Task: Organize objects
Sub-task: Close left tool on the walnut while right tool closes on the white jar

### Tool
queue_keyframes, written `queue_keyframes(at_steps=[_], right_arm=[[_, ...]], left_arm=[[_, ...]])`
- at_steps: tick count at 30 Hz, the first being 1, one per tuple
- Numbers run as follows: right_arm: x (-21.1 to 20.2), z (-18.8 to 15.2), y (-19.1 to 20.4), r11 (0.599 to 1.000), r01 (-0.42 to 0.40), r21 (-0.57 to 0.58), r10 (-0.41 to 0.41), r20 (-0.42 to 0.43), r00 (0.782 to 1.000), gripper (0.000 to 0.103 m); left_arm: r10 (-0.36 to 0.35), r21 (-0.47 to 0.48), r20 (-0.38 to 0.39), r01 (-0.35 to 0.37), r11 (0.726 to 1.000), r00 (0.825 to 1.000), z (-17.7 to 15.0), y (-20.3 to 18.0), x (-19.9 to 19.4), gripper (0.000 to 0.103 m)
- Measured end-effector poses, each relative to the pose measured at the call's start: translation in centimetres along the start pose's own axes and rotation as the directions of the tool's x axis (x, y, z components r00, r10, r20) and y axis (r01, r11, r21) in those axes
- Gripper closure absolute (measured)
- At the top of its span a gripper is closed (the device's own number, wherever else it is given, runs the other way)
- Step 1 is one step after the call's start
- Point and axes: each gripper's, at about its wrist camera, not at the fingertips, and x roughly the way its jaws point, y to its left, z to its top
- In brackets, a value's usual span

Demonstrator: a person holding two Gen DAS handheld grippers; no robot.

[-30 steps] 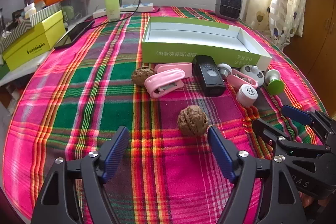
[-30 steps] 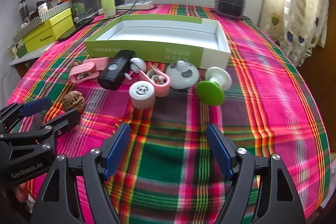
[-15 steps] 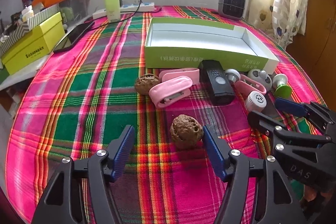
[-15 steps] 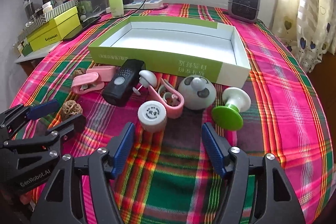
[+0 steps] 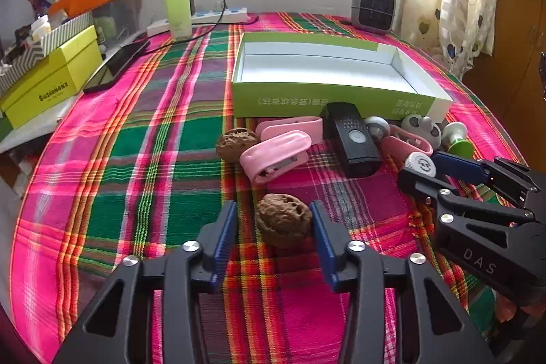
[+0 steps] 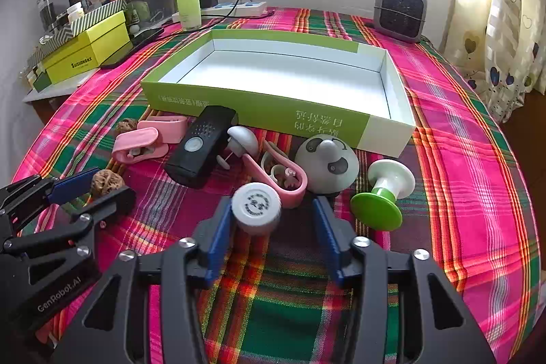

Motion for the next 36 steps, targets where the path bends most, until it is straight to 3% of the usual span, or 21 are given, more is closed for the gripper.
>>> queue_keyframes(at_steps=[2,9,24,36], right_arm=[[0.0,0.0,0.1,1.0,0.002,-0.004,-0.002,0.0,1.0,0.064],[-0.1,0.0,0.4,1.0,0.001,-0.017,-0.001,0.001,1.0,0.074],[-0.8,-0.2,1.2,1.0,-0.014,-0.02,0.015,0.003,1.0,0.074],[-2.0,1.1,1.0,1.0,-0.013,-0.016,0.013,0.041,0.999,0.074]], left_arm=[[0.003,-0.005,0.002,-0.003,1.0,1.0,0.0,0.2,0.0,0.072],[-0.003,-0.012,0.001,0.003,1.0,1.0,0.1,0.5,0.0,0.073],[-0.012,-0.01,0.008,0.012,1.0,1.0,0.3,0.3,-0.3,0.073],[-0.029,0.01,0.04,0.028,1.0,0.999,2.5,-0.3,-1.0,0.073]])
